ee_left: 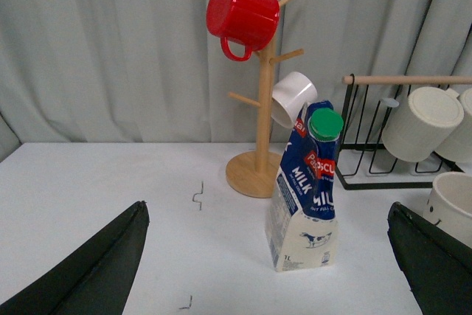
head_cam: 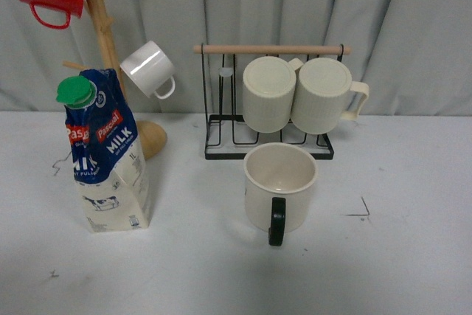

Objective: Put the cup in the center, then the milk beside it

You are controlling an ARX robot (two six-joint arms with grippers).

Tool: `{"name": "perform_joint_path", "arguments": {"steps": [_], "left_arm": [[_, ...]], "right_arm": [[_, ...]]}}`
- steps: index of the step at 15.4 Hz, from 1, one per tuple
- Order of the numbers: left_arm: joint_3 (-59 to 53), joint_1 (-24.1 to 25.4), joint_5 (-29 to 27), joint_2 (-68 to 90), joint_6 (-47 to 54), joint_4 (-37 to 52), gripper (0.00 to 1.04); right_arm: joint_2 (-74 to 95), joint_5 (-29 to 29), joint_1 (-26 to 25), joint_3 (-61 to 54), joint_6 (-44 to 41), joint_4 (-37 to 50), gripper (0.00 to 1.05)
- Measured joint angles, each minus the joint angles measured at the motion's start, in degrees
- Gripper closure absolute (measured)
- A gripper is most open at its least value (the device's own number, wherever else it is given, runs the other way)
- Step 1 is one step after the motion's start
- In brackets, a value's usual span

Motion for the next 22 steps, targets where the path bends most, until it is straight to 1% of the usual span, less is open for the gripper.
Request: {"name": "perform_joint_path", "arguments": {"steps": [5,7,8,11,12,13,14,16,17,18,19,20,21,22], "left_arm": [[0.0,0.0,0.0,0.0,0.0,0.0,0.07],[0.0,0.0,-0.02,0.0,-0.02,-0.02,0.07],[0.0,0.0,0.02,0.0,0.0,-0.04,0.07],[0.0,0.0,0.0,0.0,0.0,-0.04,0.07],[0.0,0.0,0.0,0.0,0.0,0.0,0.07],[0.0,0.0,0.0,0.0,0.0,0.0,0.07],[0.0,0.0,0.0,0.0,0.0,0.0,0.07],[0.13,0.02,0.11,0.17,-0.24,-0.94,0.07],[6.34,0.76,1.97,9.31,-3.85,-14.73,0.07],[10.19,0.9,2.45,19.85,-6.36,-13.44,0.07],[12.39,1.18,4.13,27.93,-7.54,-5.7,0.07],[15.15,1.46,4.83,37.16,-7.61,2.27,0.07],[16.76,1.81,5.68,42.07,-7.63,5.92,0.07],[19.1,1.6,5.81,48.22,-7.63,9.79,0.07]], "right_arm": [[-5.18,0.0,0.0,0.0,0.0,-5.33,1.03],[-13.22,-0.02,0.0,0.02,0.0,-15.41,1.03],[-14.62,-0.04,0.0,0.07,0.0,-14.1,1.03],[-14.62,-0.02,0.0,0.02,0.0,-15.23,1.03],[-14.62,-0.02,0.0,0.02,-0.04,-15.12,0.97],[-14.62,-0.02,0.0,0.02,-0.04,-15.15,0.88],[-14.62,-0.02,0.0,0.02,-0.04,-15.15,0.76],[-14.62,-0.02,0.0,0.02,-0.04,-15.15,0.54],[-14.62,-0.02,0.0,0.02,-0.02,-15.12,0.4],[-14.62,-0.04,0.0,0.02,-0.04,-15.15,0.27],[-14.62,-0.02,-0.02,0.02,-0.04,-15.17,0.12],[-14.62,-0.04,0.0,0.02,-0.02,-15.15,0.05],[-14.62,-0.04,0.0,0.02,-0.02,-15.15,0.07],[-14.62,-0.04,0.0,0.02,-0.02,-15.15,0.07]]}}
